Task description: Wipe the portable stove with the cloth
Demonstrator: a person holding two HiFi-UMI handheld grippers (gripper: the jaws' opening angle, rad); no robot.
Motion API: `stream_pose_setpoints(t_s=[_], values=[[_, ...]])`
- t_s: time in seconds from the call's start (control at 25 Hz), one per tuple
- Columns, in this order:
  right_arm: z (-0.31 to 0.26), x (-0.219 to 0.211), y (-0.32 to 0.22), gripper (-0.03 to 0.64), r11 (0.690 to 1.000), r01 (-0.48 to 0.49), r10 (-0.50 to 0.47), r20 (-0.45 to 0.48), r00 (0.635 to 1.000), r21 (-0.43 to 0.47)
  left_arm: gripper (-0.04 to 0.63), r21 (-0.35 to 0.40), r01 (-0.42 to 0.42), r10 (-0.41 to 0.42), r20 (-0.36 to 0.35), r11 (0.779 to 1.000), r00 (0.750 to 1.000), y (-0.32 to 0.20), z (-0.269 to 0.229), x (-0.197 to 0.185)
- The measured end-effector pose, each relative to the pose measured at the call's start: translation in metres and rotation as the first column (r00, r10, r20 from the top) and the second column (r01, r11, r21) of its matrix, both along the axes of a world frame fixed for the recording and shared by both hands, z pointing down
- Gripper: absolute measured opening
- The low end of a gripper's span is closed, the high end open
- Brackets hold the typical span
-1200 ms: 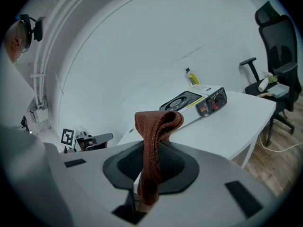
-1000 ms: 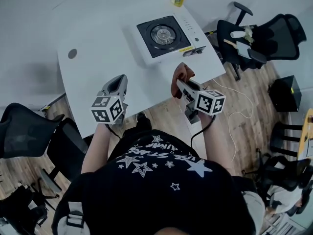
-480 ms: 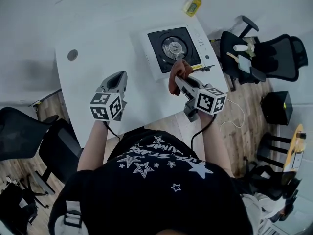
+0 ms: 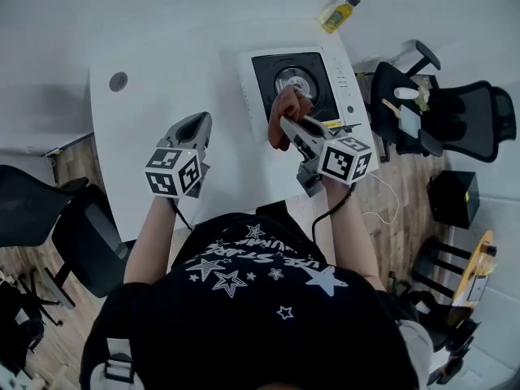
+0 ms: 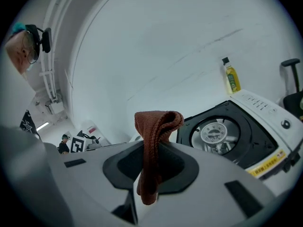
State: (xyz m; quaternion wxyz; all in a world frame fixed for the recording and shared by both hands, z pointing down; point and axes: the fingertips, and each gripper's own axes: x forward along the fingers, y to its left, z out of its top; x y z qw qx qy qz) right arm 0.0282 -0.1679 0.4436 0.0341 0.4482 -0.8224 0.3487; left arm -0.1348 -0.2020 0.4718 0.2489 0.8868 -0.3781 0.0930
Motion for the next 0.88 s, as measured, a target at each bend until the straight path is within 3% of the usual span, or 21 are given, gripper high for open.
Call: stream_pose_setpoints(t_s=[0.44,0.68,0.88], values=[[0.000,-0.001,-0.068,0.063,0.984,0.166,-0.163,0.063,0.985,-0.055,0.005,0.023,0.195,-0.196,0.056,0.980,0.979,-0.009,-0.017,0.009],[0.004,-0.015,-0.100,0.063,0.954,0.288,-0.281,0.078,0.956,-0.085,0.005,0.041,0.236,-0.238,0.065,0.971,0.969,-0.024,-0.025,0.024],[0.005,-0.024,-0.130,0.064,0.939,0.329,-0.321,0.085,0.943,-0.104,0.005,0.033,0.249,-0.251,0.070,0.968,0.966,-0.035,-0.020,0.037]])
